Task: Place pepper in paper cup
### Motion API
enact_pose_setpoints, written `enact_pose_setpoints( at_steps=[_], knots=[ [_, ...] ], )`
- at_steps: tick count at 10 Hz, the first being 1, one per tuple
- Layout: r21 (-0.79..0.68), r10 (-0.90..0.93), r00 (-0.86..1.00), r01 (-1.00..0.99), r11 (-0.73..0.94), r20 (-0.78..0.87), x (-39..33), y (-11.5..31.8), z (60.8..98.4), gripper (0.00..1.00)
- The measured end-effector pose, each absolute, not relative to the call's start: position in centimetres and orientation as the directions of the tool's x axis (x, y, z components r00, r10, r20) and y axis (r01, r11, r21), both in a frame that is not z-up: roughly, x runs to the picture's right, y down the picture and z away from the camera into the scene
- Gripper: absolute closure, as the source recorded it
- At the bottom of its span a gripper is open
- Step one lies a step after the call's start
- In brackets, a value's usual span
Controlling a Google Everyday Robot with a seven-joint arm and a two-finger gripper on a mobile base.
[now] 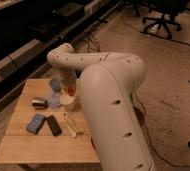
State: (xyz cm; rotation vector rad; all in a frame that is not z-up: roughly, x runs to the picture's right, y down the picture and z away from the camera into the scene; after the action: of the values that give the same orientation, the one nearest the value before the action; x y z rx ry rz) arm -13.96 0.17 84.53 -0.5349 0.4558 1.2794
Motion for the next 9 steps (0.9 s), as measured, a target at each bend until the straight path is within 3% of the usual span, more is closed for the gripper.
enact_pose_setpoints(
  at_steps=[9],
  knots=[
    [-0.176,0.788,0.299,-0.954,0.243,-0.537,-16.9,1.7,83.8,1.0]
  ],
)
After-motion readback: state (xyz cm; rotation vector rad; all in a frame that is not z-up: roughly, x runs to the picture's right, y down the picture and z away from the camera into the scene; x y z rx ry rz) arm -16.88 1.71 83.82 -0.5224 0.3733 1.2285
